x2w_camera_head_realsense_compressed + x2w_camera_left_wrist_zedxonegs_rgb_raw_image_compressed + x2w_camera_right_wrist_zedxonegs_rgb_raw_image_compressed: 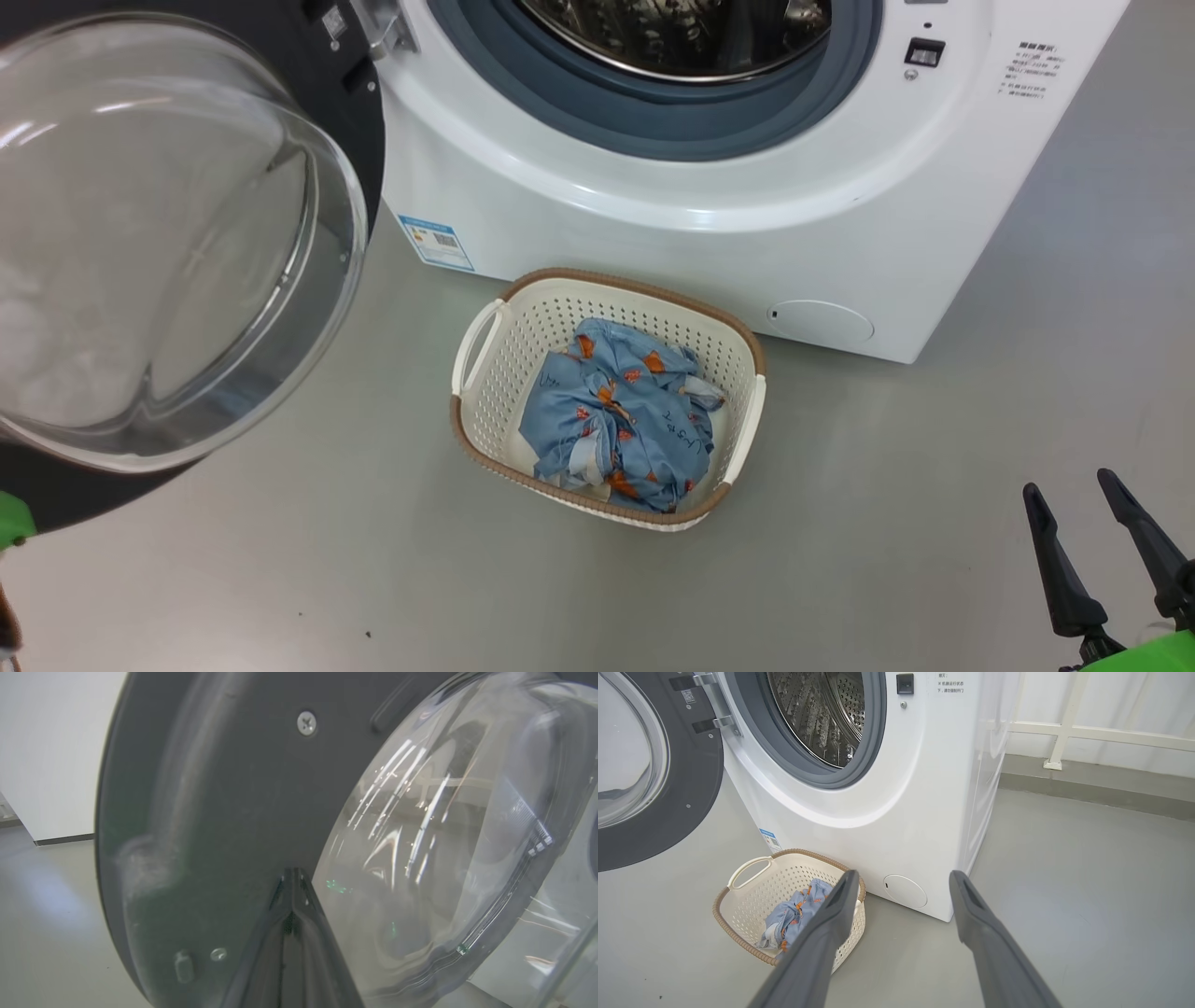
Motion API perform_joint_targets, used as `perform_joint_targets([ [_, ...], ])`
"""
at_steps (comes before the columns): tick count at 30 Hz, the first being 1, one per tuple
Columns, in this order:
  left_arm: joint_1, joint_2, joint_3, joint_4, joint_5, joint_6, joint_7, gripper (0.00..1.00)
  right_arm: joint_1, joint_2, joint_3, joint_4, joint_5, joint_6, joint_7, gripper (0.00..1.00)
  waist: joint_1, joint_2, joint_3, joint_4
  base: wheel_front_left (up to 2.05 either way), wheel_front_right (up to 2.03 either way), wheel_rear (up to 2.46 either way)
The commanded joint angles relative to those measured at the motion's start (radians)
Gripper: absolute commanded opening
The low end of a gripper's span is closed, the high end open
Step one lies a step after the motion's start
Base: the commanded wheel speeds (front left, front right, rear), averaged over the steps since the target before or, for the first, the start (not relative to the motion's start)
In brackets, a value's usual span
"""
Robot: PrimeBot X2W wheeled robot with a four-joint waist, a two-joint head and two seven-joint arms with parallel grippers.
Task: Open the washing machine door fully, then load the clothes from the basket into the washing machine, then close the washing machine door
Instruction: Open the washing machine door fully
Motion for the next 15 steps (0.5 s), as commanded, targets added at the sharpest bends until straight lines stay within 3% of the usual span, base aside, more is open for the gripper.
perform_joint_targets([
  [1,-0.045,0.062,0.048,-0.010,0.013,-0.004,-0.012,0.00,-0.022,-0.023,0.015,-0.027,0.018,0.006,-0.012,1.00,-0.0001,-0.0001,0.010,0.000,0.00,0.00,0.00],
  [15,-0.068,0.033,0.165,0.046,0.090,-0.047,-0.012,0.00,-0.046,-0.029,0.028,-0.030,0.020,0.006,-0.012,1.00,-0.0001,-0.0001,0.025,-0.021,0.00,0.00,0.00],
])
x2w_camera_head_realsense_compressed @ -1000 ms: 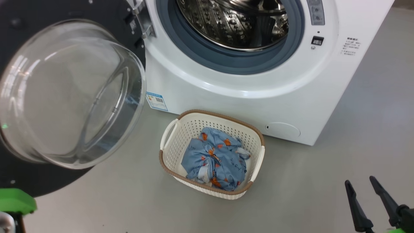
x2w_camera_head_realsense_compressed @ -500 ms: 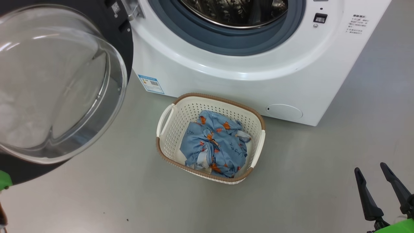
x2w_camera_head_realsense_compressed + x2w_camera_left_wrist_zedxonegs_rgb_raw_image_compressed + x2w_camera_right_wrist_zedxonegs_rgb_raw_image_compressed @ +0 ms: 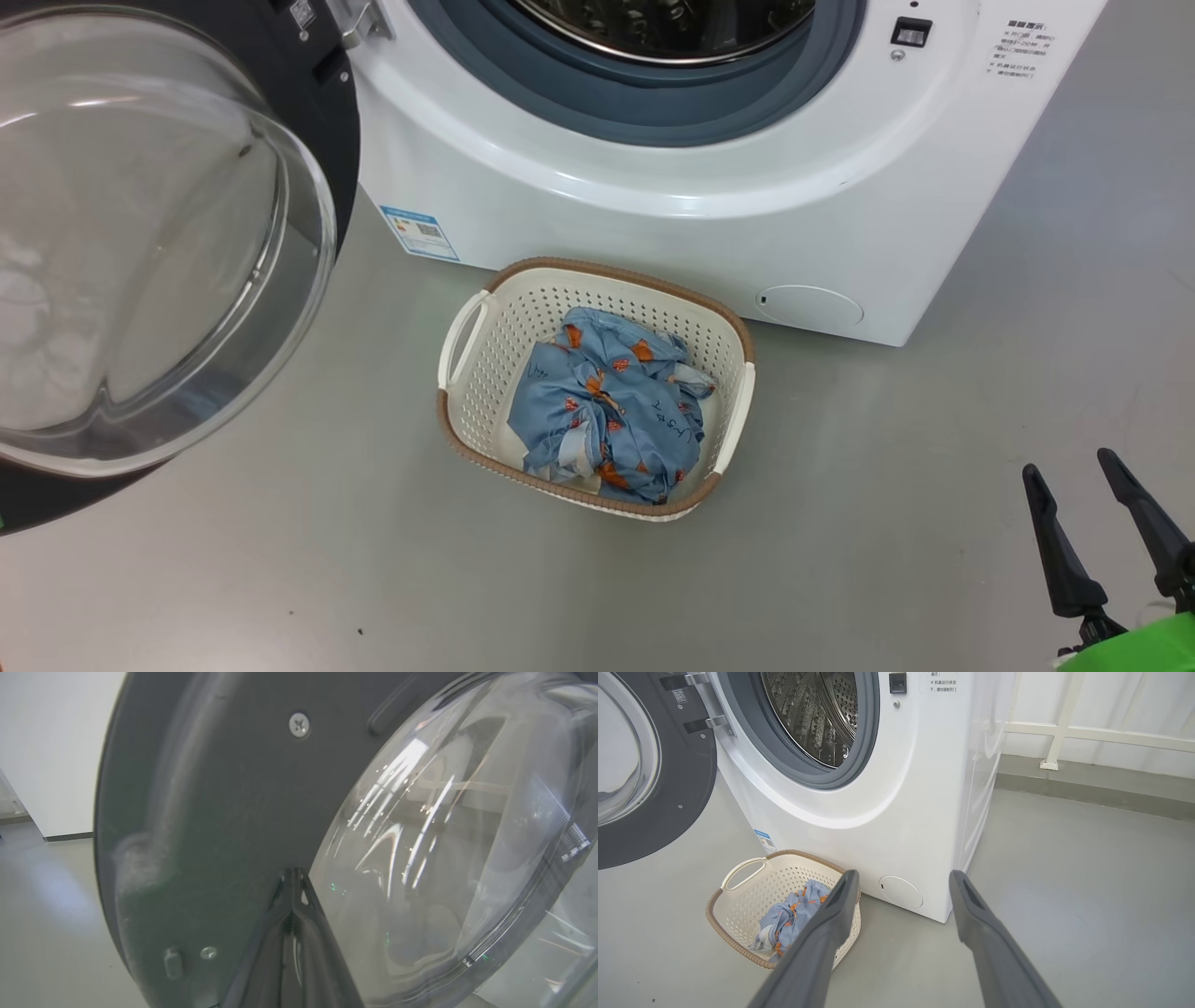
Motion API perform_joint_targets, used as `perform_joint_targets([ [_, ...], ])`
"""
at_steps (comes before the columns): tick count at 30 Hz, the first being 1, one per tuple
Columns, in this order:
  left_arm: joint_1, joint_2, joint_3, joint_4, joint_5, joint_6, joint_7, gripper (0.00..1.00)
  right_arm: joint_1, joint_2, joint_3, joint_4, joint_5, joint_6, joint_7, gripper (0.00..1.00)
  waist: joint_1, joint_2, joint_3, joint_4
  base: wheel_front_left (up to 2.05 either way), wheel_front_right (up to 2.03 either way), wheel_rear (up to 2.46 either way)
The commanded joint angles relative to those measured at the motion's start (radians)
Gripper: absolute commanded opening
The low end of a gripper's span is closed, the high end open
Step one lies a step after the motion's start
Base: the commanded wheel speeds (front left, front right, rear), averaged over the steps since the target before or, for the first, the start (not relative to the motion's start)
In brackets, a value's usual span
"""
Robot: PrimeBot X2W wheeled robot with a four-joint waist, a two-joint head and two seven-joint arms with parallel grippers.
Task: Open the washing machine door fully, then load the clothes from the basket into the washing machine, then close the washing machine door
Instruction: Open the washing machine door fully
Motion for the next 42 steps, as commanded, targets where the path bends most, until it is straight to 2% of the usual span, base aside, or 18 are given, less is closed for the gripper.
perform_joint_targets([
  [1,-0.015,0.062,0.053,-0.017,0.018,-0.007,-0.008,0.00,-0.024,-0.017,0.023,-0.028,0.020,0.006,-0.012,1.00,0.0000,-0.0001,0.001,-0.002,0.00,0.00,0.00],
  [5,0.023,0.045,0.095,-0.053,0.050,-0.019,-0.008,0.00,-0.027,-0.012,0.023,-0.031,0.020,0.006,-0.012,1.00,0.0000,-0.0001,-0.002,0.000,0.00,0.00,0.00],
  [12,0.153,-0.021,0.193,-0.203,0.113,-0.045,-0.008,0.00,-0.028,-0.001,0.023,-0.029,0.023,0.006,-0.012,1.00,0.0000,-0.0001,-0.015,0.000,0.00,0.00,0.00],
  [21,0.384,-0.175,0.261,-0.477,0.219,-0.097,-0.008,0.00,-0.023,0.024,0.031,-0.035,0.037,0.006,-0.012,1.00,0.0000,-0.0001,-0.055,-0.013,0.00,0.00,0.00],
  [22,0.384,-0.175,0.261,-0.477,0.219,-0.097,-0.008,0.00,-0.023,0.024,0.031,-0.035,0.037,0.006,-0.012,1.00,0.0000,-0.0001,-0.055,-0.013,0.00,0.00,0.00],
  [23,0.430,-0.219,0.256,-0.544,0.240,-0.107,-0.008,0.00,-0.019,0.026,0.033,-0.037,0.033,0.006,-0.012,1.00,0.0000,-0.0001,-0.064,-0.013,0.00,0.00,0.00],
  [25,0.470,-0.254,0.244,-0.598,0.255,-0.119,-0.008,0.00,-0.016,0.025,0.034,-0.038,0.030,0.006,-0.012,1.00,0.0000,-0.0001,-0.070,-0.013,0.00,0.00,0.00],
  [30,0.533,-0.296,0.186,-0.669,0.282,-0.136,-0.008,0.00,-0.009,0.019,0.030,-0.040,0.027,0.006,-0.012,1.00,0.0000,-0.0001,-0.078,-0.010,0.00,0.00,0.00],
  [42,0.599,-0.319,-0.074,-0.736,0.279,-0.132,-0.008,0.00,-0.002,0.030,0.042,-0.042,0.015,0.006,-0.012,1.00,0.0000,-0.0001,-0.112,-0.047,0.00,0.00,0.00],
])
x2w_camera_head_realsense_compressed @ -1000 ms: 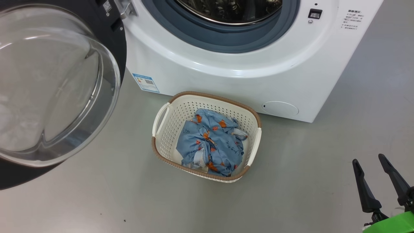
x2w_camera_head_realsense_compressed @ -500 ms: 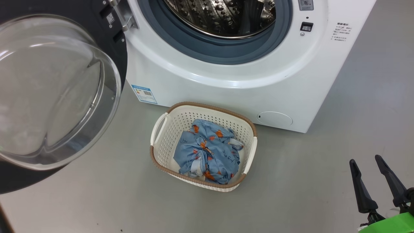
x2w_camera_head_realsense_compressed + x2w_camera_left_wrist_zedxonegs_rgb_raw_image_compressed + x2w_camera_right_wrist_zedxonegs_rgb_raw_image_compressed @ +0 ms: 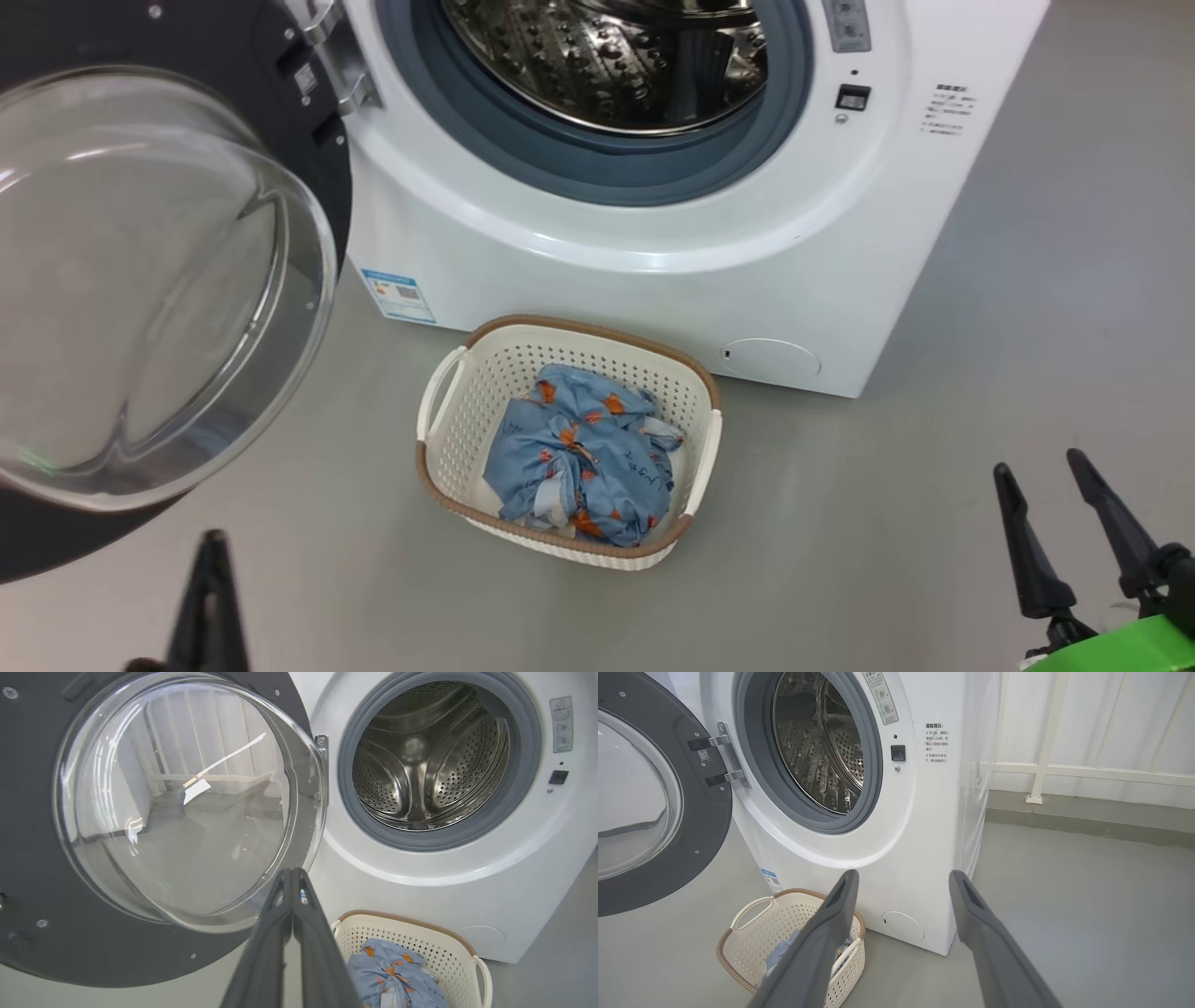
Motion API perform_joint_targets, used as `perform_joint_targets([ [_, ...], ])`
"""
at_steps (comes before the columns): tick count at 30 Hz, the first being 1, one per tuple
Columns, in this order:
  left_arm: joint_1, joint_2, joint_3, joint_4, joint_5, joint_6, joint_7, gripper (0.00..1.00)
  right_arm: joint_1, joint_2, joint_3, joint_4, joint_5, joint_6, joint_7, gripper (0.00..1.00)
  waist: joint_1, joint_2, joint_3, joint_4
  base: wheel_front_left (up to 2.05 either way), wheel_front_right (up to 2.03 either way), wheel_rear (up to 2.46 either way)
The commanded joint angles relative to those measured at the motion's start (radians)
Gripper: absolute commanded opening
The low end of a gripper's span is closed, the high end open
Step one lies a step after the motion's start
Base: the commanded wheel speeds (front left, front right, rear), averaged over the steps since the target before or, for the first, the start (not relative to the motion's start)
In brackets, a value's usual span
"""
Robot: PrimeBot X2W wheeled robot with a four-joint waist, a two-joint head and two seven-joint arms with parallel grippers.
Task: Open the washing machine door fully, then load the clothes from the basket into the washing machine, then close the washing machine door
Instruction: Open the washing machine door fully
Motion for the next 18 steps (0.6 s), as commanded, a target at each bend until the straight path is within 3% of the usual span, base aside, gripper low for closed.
perform_joint_targets([
  [1,-0.018,0.015,0.009,-0.029,0.008,-0.002,-0.008,0.00,0.004,-0.014,0.030,-0.024,-0.012,0.006,-0.012,1.00,0.0000,0.0000,-0.009,-0.018,0.00,0.00,0.00],
  [11,-0.065,0.015,-0.092,0.060,-0.006,-0.011,-0.008,0.00,-0.012,0.016,0.074,-0.029,-0.030,0.006,-0.012,1.00,0.0000,0.0000,-0.050,-0.147,0.00,0.00,0.00],
  [12,-0.066,0.015,-0.093,0.068,-0.008,-0.010,-0.008,0.36,-0.013,0.017,0.080,-0.031,-0.030,0.006,-0.012,1.00,0.0000,0.0000,-0.055,-0.160,0.00,0.00,0.00],
  [15,-0.068,0.015,-0.097,0.084,-0.012,-0.012,-0.008,0.95,-0.011,0.025,0.088,-0.038,-0.032,0.006,-0.012,1.00,0.0000,0.0000,-0.067,-0.195,0.00,0.00,0.00],
  [16,-0.069,0.015,-0.099,0.087,-0.012,-0.012,-0.008,1.00,-0.009,0.028,0.089,-0.038,-0.032,0.006,-0.012,1.00,0.0000,0.0000,-0.070,-0.205,0.00,0.00,0.00],
  [18,-0.071,0.015,-0.101,0.093,-0.012,-0.010,-0.008,1.00,-0.007,0.033,0.094,-0.043,-0.034,0.006,-0.012,1.00,0.0000,0.0000,-0.076,-0.225,0.00,0.00,0.00],
])
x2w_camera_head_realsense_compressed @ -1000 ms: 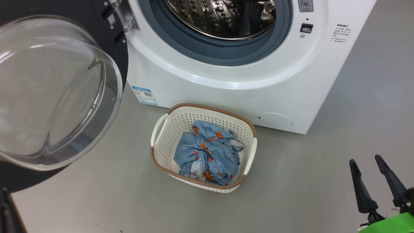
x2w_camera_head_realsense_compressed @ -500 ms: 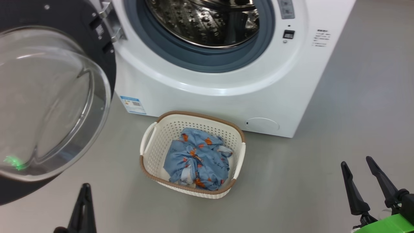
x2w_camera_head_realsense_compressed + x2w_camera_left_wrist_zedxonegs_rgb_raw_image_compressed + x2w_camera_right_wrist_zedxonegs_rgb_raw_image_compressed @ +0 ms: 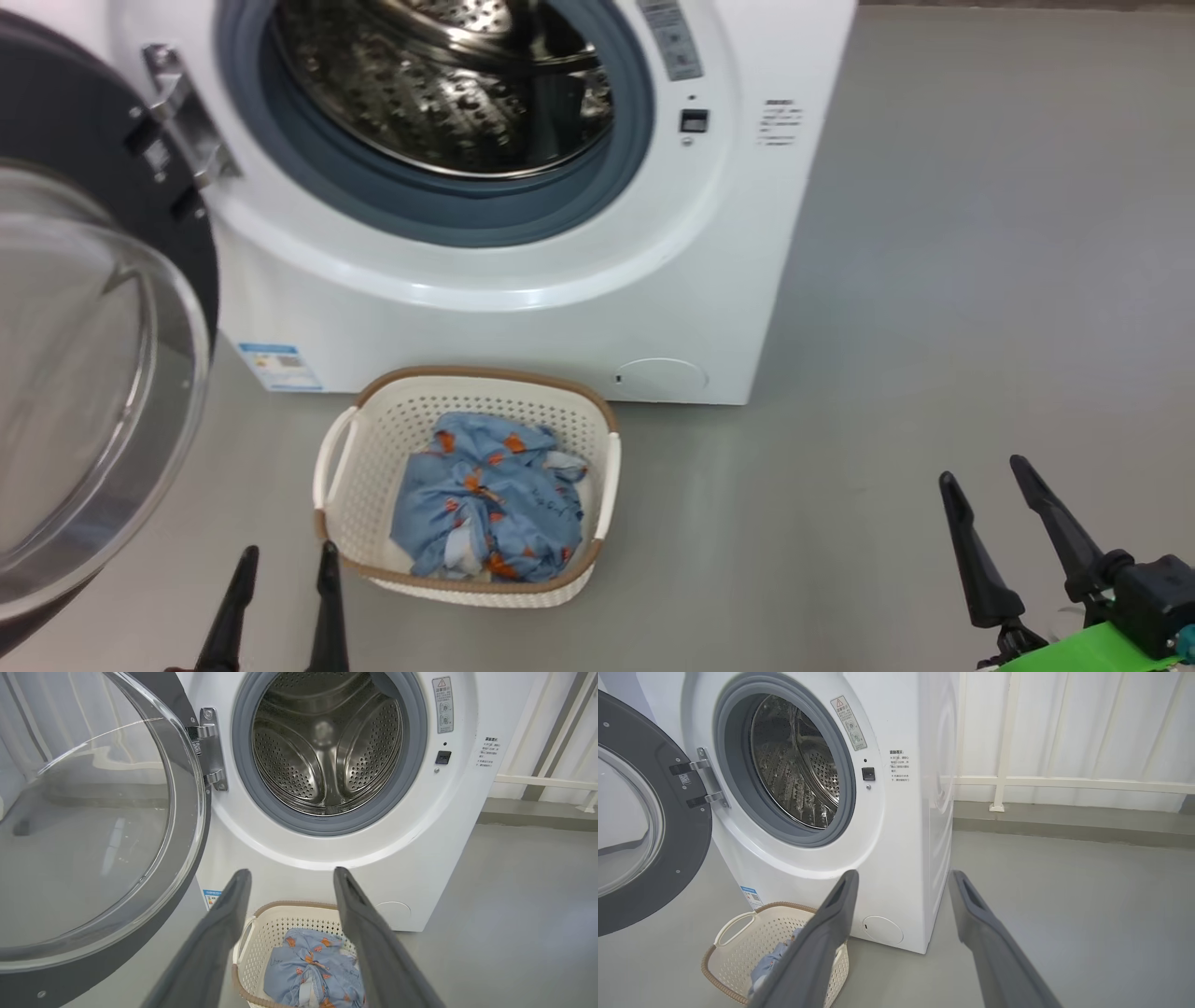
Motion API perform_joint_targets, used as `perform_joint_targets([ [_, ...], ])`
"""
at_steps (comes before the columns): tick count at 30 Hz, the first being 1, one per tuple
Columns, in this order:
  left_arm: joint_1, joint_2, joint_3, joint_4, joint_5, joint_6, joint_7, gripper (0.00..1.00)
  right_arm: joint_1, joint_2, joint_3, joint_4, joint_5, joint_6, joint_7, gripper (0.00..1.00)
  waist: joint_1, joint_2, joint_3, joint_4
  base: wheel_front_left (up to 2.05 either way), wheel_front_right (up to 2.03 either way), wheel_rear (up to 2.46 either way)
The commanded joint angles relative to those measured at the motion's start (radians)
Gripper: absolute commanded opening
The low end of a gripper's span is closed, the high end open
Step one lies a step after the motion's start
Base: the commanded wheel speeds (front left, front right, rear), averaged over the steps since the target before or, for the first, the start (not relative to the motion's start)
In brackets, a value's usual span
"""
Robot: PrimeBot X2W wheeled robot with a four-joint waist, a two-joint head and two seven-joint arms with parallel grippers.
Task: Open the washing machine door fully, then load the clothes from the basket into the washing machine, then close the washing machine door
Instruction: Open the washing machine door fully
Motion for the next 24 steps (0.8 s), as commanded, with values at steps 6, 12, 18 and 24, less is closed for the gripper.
perform_joint_targets([
  [6,-0.042,0.016,0.031,0.003,-0.006,0.006,-0.008,1.00,0.008,0.000,0.034,-0.029,-0.025,0.006,-0.012,1.00,0.0000,0.0000,-0.042,-0.089,0.00,0.00,0.00],
  [12,-0.034,0.020,0.037,0.011,-0.010,0.018,0.002,1.00,0.023,0.003,0.037,-0.031,-0.029,0.006,-0.012,1.00,0.0000,0.0000,-0.057,-0.121,0.00,0.00,0.00],
  [18,-0.026,0.028,0.038,0.013,-0.009,0.032,0.016,1.00,0.040,0.007,0.039,-0.037,-0.033,0.006,-0.012,1.00,0.0000,0.0000,-0.070,-0.146,0.00,0.00,0.00],
  [24,-0.020,0.036,0.038,0.014,-0.010,0.037,0.024,1.00,0.051,0.012,0.033,-0.037,-0.038,0.006,-0.012,1.00,0.0000,0.0000,-0.079,-0.156,0.00,0.00,0.00],
])
